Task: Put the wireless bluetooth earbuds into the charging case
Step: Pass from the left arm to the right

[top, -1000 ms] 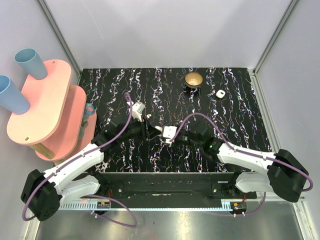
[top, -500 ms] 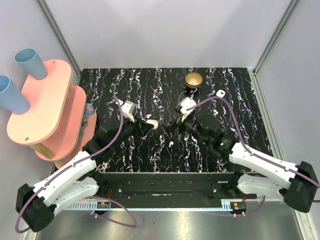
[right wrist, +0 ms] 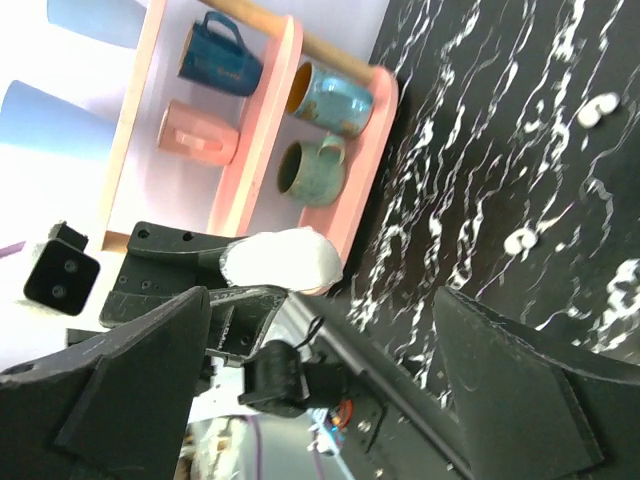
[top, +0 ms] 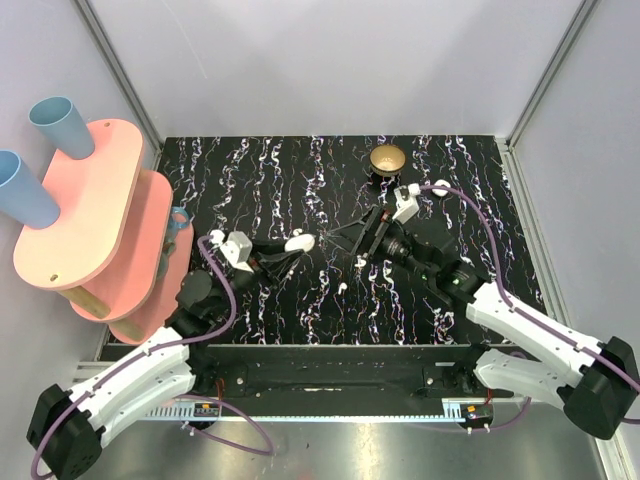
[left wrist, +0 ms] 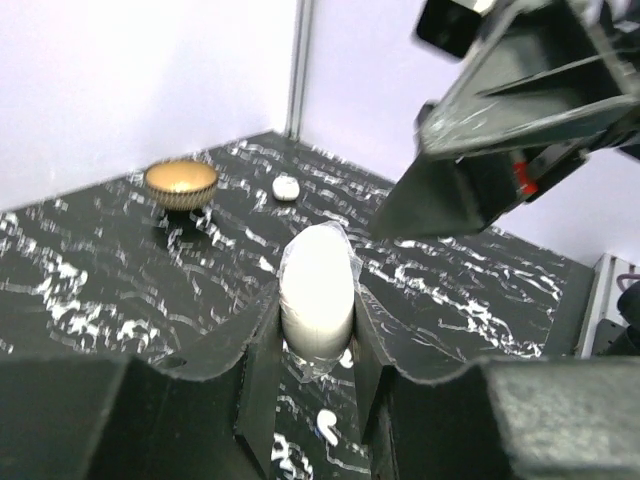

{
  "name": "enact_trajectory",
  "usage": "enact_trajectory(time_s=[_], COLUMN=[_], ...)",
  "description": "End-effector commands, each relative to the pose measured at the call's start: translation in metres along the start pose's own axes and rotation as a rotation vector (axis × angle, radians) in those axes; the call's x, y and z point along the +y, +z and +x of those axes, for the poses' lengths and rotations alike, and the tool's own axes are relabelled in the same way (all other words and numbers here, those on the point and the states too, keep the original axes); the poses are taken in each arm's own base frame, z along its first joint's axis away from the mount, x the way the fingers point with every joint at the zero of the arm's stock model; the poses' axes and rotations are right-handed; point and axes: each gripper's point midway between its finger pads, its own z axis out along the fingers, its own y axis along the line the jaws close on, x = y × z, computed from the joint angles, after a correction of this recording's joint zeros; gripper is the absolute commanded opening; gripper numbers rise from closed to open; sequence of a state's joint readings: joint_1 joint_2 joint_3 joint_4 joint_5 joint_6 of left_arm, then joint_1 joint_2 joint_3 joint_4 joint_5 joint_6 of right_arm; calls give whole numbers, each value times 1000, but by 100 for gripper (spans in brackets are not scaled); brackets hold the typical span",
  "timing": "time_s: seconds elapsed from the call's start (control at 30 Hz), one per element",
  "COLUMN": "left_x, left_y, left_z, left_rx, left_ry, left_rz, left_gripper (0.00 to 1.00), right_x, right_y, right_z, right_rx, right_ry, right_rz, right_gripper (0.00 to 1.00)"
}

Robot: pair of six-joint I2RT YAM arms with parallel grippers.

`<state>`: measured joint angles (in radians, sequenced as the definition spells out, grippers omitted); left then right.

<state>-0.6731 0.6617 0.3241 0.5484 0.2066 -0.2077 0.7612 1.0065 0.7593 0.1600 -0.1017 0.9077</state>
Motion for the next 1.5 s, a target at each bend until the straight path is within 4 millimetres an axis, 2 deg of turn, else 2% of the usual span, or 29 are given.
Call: enact_trajectory(time_s=[0.0, 0.07, 0.53, 0.63, 0.8, 0.87, 1.07, 1.47], left_x=[-30, -32, -38, -39, -38, -37, -35, -31], left_y=[-3, -3, -3, -3, -2, -2, -1, -3], left_z=[-52, -51, -42, -42, -40, -41, -40, -37], left_rx=[-262, -269, -272, -272, -264, -266, -258, -251], left_ry=[111, 127, 108, 105, 107, 107, 106, 118], left_rz=[153, 167, 198, 198, 190, 184, 171, 151], left_gripper=[0, 0, 0, 0, 0, 0, 0, 1], right_x=[32, 41, 51, 57, 56, 58, 60, 58], right_y=[1, 3, 17, 17, 19, 19, 20, 22], right_z=[14, 15, 28, 26, 30, 31, 36, 39], right_rx=[100, 113, 190, 192, 211, 220, 255, 274], right_ry=[202, 241, 331, 339, 362, 369, 380, 406], right_rz=[-133, -189, -295, -338, -346, -360, -383, -378], right_gripper=[100, 100, 98, 93, 75, 71, 65, 61])
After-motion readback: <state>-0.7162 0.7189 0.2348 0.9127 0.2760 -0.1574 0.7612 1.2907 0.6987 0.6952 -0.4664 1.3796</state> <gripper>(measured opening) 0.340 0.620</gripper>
